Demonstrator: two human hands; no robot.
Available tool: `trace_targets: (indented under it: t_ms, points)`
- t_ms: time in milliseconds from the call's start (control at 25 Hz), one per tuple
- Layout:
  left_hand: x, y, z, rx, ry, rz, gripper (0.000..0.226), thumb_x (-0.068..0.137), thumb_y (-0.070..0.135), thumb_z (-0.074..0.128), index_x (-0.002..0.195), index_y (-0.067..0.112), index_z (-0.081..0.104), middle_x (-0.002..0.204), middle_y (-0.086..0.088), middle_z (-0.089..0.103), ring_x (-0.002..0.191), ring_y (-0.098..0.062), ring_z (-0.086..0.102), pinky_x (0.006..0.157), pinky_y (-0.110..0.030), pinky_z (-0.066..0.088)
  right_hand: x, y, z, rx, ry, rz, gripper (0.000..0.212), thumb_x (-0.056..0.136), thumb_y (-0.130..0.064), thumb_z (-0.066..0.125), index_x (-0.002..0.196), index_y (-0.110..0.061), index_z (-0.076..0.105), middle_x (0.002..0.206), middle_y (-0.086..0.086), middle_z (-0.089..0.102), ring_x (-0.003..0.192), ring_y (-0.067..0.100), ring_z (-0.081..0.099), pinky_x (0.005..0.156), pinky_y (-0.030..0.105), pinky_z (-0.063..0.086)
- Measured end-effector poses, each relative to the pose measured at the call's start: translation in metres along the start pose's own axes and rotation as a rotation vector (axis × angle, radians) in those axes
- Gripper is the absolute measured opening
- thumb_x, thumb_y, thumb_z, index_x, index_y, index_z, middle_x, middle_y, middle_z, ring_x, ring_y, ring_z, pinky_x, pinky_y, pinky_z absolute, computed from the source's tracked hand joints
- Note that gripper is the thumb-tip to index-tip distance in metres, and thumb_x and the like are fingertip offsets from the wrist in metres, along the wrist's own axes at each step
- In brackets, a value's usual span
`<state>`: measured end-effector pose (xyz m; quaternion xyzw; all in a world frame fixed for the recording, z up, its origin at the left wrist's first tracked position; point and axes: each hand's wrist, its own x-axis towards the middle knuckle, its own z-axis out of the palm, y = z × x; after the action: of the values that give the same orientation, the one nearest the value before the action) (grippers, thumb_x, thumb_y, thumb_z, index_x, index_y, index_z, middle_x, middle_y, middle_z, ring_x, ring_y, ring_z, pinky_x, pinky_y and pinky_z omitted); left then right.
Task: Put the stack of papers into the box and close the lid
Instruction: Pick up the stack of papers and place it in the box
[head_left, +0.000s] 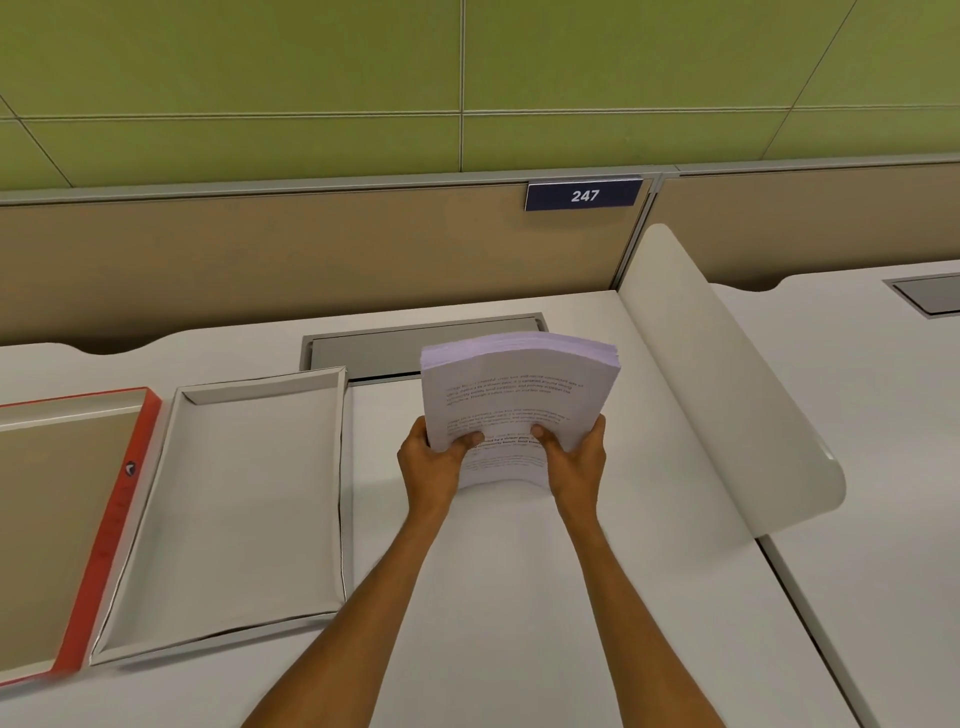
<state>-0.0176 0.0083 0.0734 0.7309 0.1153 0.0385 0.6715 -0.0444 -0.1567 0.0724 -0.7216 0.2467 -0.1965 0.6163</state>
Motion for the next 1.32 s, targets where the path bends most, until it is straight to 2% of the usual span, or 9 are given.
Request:
trace_targets:
  t_ms: [120, 160, 240, 320, 520, 680, 920, 1120, 1320]
  points:
    - [0.004, 0.009, -0.001, 0.072, -0.004, -0.033, 0.041, 0.069, 0.029, 0.088, 0.100, 0.027, 0.061, 0.094, 0.015, 0.068, 0.082, -0.010, 0.070, 0.053, -0.009, 0.053, 0.007, -0.016, 0.003, -0.070, -0.011, 0.042, 0.053, 0.077, -0.015, 0.082, 0.111, -0.021, 0.042, 0.101, -0.011, 0.060, 0.093, 0.012, 0.066, 0.055, 0.007, 0.052]
    - [0.007, 0.013, -0.001, 0.117, -0.008, -0.044, 0.041, 0.070, 0.032, 0.087, 0.101, 0.026, 0.061, 0.095, 0.012, 0.069, 0.080, -0.010, 0.069, 0.052, -0.011, 0.052, 0.010, -0.023, 0.004, -0.127, -0.011, 0.074, 0.053, 0.076, -0.017, 0.083, 0.111, -0.019, 0.043, 0.103, -0.005, 0.061, 0.094, 0.019, 0.067, 0.056, 0.009, 0.053]
    - [0.014, 0.019, -0.003, 0.225, -0.024, -0.080, 0.043, 0.072, 0.035, 0.086, 0.104, 0.020, 0.062, 0.103, 0.002, 0.071, 0.079, -0.013, 0.068, 0.058, -0.017, 0.054, 0.016, -0.032, 0.004, -0.296, -0.026, 0.134, 0.057, 0.074, -0.022, 0.085, 0.116, -0.010, 0.048, 0.113, 0.008, 0.064, 0.102, 0.028, 0.067, 0.070, 0.021, 0.054]
    - [0.020, 0.021, -0.005, 0.323, -0.058, -0.126, 0.047, 0.075, 0.035, 0.083, 0.112, 0.013, 0.063, 0.112, -0.006, 0.072, 0.085, -0.020, 0.070, 0.065, -0.025, 0.056, 0.020, -0.035, 0.005, -0.441, -0.082, 0.203, 0.061, 0.075, -0.027, 0.085, 0.119, -0.004, 0.050, 0.121, 0.013, 0.064, 0.108, 0.031, 0.066, 0.078, 0.031, 0.053]
    - [0.021, 0.014, -0.018, 0.395, -0.080, -0.202, 0.047, 0.078, 0.032, 0.081, 0.116, 0.010, 0.063, 0.119, -0.011, 0.071, 0.097, -0.029, 0.072, 0.073, -0.035, 0.059, 0.012, -0.033, 0.016, -0.505, -0.179, 0.278, 0.054, 0.077, -0.027, 0.084, 0.112, -0.002, 0.050, 0.119, 0.015, 0.065, 0.103, 0.031, 0.067, 0.079, 0.036, 0.058]
    - [0.025, 0.012, -0.036, 0.400, -0.074, -0.226, 0.045, 0.078, 0.030, 0.081, 0.115, 0.009, 0.065, 0.118, -0.012, 0.072, 0.095, -0.029, 0.072, 0.071, -0.034, 0.059, 0.002, -0.034, 0.032, -0.518, -0.199, 0.275, 0.053, 0.077, -0.027, 0.083, 0.110, -0.003, 0.050, 0.119, 0.014, 0.066, 0.103, 0.031, 0.067, 0.074, 0.034, 0.055]
    - [0.036, 0.012, -0.076, 0.371, -0.043, -0.253, 0.044, 0.076, 0.027, 0.083, 0.112, 0.008, 0.068, 0.117, -0.013, 0.073, 0.092, -0.027, 0.071, 0.069, -0.033, 0.059, -0.016, -0.039, 0.069, -0.514, -0.250, 0.278, 0.052, 0.078, -0.029, 0.082, 0.109, -0.004, 0.050, 0.118, 0.014, 0.066, 0.101, 0.031, 0.069, 0.080, 0.038, 0.059]
    - [0.045, 0.007, -0.120, 0.348, -0.013, -0.277, 0.044, 0.076, 0.027, 0.084, 0.113, 0.008, 0.069, 0.117, -0.014, 0.073, 0.095, -0.031, 0.072, 0.077, -0.041, 0.061, -0.040, -0.045, 0.106, -0.515, -0.287, 0.272, 0.053, 0.078, -0.028, 0.082, 0.112, -0.004, 0.049, 0.120, 0.014, 0.065, 0.104, 0.032, 0.068, 0.083, 0.040, 0.059]
    - [0.055, 0.002, -0.170, 0.320, 0.009, -0.292, 0.040, 0.075, 0.026, 0.084, 0.109, 0.009, 0.070, 0.115, -0.013, 0.074, 0.090, -0.028, 0.072, 0.072, -0.037, 0.061, -0.066, -0.049, 0.149, -0.514, -0.323, 0.260, 0.055, 0.078, -0.029, 0.082, 0.114, -0.003, 0.050, 0.121, 0.015, 0.065, 0.106, 0.032, 0.068, 0.084, 0.041, 0.059]
